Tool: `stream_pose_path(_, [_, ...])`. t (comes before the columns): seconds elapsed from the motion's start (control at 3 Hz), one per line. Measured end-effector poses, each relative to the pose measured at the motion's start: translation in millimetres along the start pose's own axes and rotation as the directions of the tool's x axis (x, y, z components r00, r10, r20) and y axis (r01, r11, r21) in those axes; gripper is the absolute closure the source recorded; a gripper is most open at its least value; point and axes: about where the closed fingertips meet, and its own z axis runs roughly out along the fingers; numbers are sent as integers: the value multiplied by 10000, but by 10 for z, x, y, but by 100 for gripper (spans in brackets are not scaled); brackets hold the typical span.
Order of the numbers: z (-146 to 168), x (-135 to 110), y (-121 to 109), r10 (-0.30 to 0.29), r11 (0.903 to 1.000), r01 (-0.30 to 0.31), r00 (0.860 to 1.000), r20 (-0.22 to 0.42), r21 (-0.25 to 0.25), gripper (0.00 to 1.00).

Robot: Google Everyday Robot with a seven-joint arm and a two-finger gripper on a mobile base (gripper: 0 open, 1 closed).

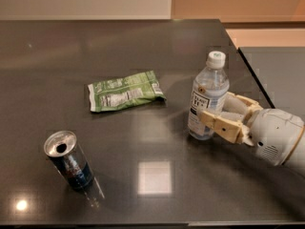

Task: Place blue plastic bottle upright

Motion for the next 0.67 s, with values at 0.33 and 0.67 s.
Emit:
stream_pose_path(0.33, [-9,-60,-7,-38,10000,38,10000,5,8,61])
stream_pose_path(0.67, [-12,-96,-11,-95,10000,95,9999,-52,-18,37])
